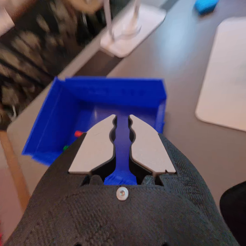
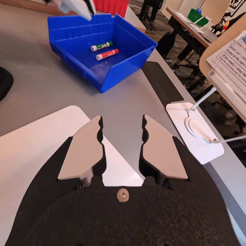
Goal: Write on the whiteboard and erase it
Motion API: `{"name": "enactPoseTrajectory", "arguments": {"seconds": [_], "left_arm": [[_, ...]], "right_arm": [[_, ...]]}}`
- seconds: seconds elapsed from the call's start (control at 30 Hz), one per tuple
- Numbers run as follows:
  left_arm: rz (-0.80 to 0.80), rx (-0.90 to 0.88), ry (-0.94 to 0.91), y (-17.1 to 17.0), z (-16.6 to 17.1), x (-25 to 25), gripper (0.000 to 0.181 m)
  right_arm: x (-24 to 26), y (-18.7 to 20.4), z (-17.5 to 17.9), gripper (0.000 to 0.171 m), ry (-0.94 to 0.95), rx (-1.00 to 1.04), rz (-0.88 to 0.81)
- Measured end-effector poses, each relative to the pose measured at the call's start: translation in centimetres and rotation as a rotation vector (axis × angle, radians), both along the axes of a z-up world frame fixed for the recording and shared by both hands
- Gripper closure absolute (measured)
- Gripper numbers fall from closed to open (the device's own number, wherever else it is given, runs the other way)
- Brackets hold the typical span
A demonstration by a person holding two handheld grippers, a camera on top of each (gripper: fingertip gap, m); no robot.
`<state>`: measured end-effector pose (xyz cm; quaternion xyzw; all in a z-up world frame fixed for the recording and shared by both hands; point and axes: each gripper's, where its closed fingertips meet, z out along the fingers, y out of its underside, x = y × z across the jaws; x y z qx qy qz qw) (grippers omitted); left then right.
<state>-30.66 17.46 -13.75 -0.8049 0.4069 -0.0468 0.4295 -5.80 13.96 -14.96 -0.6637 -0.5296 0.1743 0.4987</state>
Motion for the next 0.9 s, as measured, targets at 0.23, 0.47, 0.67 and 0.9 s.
{"name": "enactPoseTrajectory", "arguments": {"seconds": [0.23, 0.47, 0.67, 0.9], "left_arm": [[0.258, -0.592, 0.26, 7.1, -8.0, -7.1, 0.142], [0.517, -0.831, 0.288, 9.1, -11.0, -8.4, 0.13], [0.619, -0.866, 0.411, 8.8, -11.1, -10.2, 0.133], [0.639, -0.818, 0.706, 8.4, -9.5, -14.0, 0.149]], "right_arm": [[5.0, -3.7, -2.9, 0.119, -0.011, -0.043, 0.001], [10.7, -5.9, -3.3, 0.121, 0.056, -0.03, -0.054], [13.4, -6.6, -2.8, 0.125, 0.127, -0.017, -0.075], [13.6, -7.1, -2.9, 0.127, 0.124, 0.005, -0.059]]}}
